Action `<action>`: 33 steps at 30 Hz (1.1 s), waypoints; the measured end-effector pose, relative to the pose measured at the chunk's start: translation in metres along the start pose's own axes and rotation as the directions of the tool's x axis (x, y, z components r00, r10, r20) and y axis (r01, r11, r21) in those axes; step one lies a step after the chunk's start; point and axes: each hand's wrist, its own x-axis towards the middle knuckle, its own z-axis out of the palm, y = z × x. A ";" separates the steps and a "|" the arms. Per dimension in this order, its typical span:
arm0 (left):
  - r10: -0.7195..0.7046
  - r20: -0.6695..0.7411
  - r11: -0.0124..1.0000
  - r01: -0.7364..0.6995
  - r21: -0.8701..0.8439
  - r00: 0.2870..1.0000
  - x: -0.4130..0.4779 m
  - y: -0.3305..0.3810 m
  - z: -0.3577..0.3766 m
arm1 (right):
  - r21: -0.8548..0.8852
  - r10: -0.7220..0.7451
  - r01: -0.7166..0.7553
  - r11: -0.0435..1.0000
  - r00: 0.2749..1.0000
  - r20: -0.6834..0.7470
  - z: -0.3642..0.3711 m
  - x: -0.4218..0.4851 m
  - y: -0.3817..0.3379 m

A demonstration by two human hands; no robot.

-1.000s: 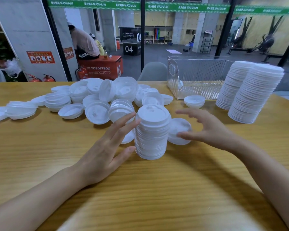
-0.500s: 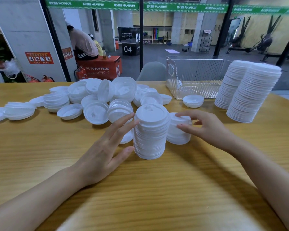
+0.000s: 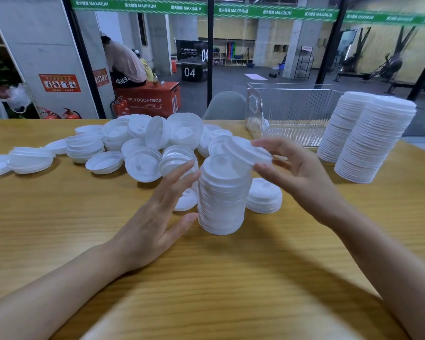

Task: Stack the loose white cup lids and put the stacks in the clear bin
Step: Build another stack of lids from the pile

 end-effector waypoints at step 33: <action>-0.009 0.039 1.000 0.009 0.003 0.999 0.000 0.000 0.000 | -0.520 0.240 -0.089 0.850 0.943 0.231 -0.027 -0.003 0.054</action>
